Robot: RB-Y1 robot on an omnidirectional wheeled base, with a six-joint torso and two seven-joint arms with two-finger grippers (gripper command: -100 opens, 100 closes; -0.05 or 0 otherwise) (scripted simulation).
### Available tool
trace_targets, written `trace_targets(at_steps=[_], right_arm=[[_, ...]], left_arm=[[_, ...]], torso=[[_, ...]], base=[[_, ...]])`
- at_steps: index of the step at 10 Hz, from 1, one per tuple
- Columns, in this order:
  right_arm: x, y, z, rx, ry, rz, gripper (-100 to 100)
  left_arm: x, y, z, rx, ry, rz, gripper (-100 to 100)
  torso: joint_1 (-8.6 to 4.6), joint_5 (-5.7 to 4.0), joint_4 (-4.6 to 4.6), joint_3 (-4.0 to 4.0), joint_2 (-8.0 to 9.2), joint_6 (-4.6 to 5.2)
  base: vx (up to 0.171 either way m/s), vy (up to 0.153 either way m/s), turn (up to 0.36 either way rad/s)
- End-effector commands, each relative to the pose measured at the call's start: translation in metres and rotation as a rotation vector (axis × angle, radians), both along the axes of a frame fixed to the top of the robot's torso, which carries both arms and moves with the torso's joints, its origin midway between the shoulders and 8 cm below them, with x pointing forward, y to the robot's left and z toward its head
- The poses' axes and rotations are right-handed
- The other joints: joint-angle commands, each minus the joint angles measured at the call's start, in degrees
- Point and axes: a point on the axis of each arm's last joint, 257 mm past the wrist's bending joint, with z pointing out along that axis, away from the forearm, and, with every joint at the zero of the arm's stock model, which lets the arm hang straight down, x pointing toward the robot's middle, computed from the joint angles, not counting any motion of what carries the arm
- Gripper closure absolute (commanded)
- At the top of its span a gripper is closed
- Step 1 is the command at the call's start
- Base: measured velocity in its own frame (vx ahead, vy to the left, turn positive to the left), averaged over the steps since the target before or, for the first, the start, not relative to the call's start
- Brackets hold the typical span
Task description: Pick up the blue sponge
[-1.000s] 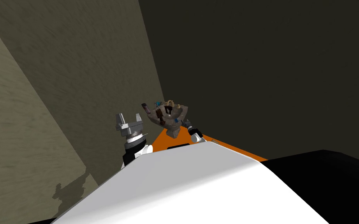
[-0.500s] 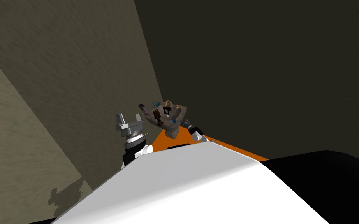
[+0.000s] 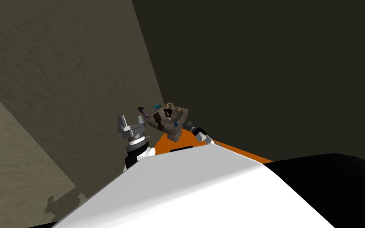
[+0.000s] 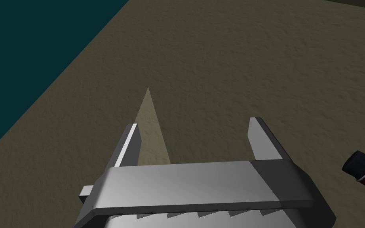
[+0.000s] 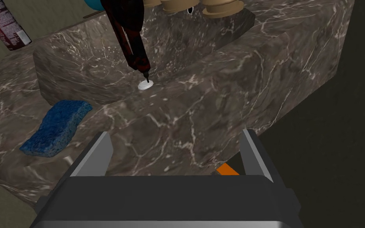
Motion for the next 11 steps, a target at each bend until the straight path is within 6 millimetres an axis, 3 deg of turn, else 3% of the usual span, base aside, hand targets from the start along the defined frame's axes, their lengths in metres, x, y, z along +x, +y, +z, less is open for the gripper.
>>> trace_targets(at_steps=[1,4,6,7,11], right_arm=[[-0.002,0.003,-0.006,-0.013,0.025,0.021,-100],[0.003,0.002,0.0,-0.082,0.034,0.081,-100],[-0.002,0.006,-0.011,-0.097,0.074,0.107,-100],[0.002,0.003,-0.004,-0.127,0.069,0.127,-100],[-0.001,0.004,-0.011,-0.179,0.118,0.176,-100]], left_arm=[[0.0,0.0,0.0,0.0,0.0,0.0,0],[0.0,0.0,0.0,0.0,0.0,0.0,0],[0.0,0.0,0.0,0.0,0.0,0.0,0],[0.0,0.0,0.0,0.0,0.0,0.0,0],[0.0,0.0,0.0,0.0,0.0,0.0,0]], torso=[[0.0,0.0,0.0,0.0,0.0,0.0],[0.05,0.01,0.0,0.01,0.01,0.0],[0.07,0.01,0.0,-0.01,-0.02,0.0],[0.11,0.02,0.01,0.02,0.04,0.0],[0.13,0.03,0.01,0.02,0.02,0.01]], base=[[0.01,-0.013,0.006],[0.031,-0.015,-0.057],[0.026,-0.003,-0.018],[0.027,0.004,-0.08],[0.025,0.006,-0.037]])
